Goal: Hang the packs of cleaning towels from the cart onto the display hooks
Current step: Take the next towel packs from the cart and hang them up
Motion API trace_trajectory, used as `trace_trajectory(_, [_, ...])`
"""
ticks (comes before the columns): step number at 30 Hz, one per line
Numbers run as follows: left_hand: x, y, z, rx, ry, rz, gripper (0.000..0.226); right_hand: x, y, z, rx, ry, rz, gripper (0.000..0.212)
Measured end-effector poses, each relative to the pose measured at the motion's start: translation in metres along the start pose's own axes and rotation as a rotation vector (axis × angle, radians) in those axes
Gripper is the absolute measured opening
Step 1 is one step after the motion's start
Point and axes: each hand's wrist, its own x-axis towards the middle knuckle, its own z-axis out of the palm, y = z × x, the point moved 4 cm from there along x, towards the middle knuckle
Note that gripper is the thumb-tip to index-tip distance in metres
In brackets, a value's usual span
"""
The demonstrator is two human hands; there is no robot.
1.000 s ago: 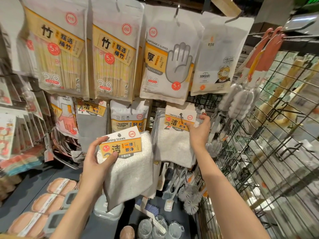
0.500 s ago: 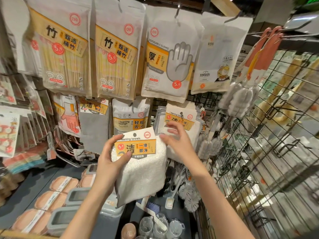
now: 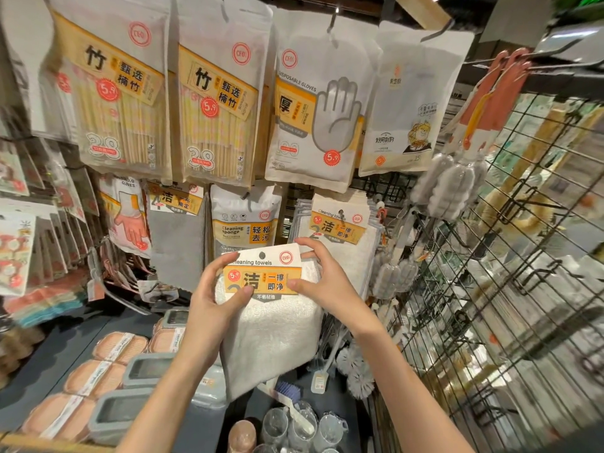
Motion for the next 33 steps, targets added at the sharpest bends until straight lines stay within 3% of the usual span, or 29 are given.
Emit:
trace_trajectory(5, [0.004, -0.002, 0.005, 0.004, -0.009, -0.001, 0.055, -0.001, 0.003, -0.005, 0.037, 0.065, -0.013, 0.064])
trace_trajectory(10, [0.016, 0.002, -0.001, -0.044, 0.008, -0.008, 0.056, -0.001, 0.009, -0.037, 0.056, 0.244, -0.045, 0.064])
trace_trajectory(16, [0.021, -0.001, -0.005, -0.086, -0.026, -0.031, 0.031, 0.015, 0.021, -0.08, 0.033, 0.45, -0.051, 0.061])
trace_trajectory(20, [0.024, -0.004, -0.008, -0.072, -0.01, -0.028, 0.02, 0.027, 0.029, -0.095, 0.026, 0.523, -0.053, 0.059])
trace_trajectory(33, [0.024, -0.012, -0.014, -0.087, -0.013, -0.037, 0.018, 0.037, 0.059, -0.09, 0.045, 0.682, 0.033, 0.058])
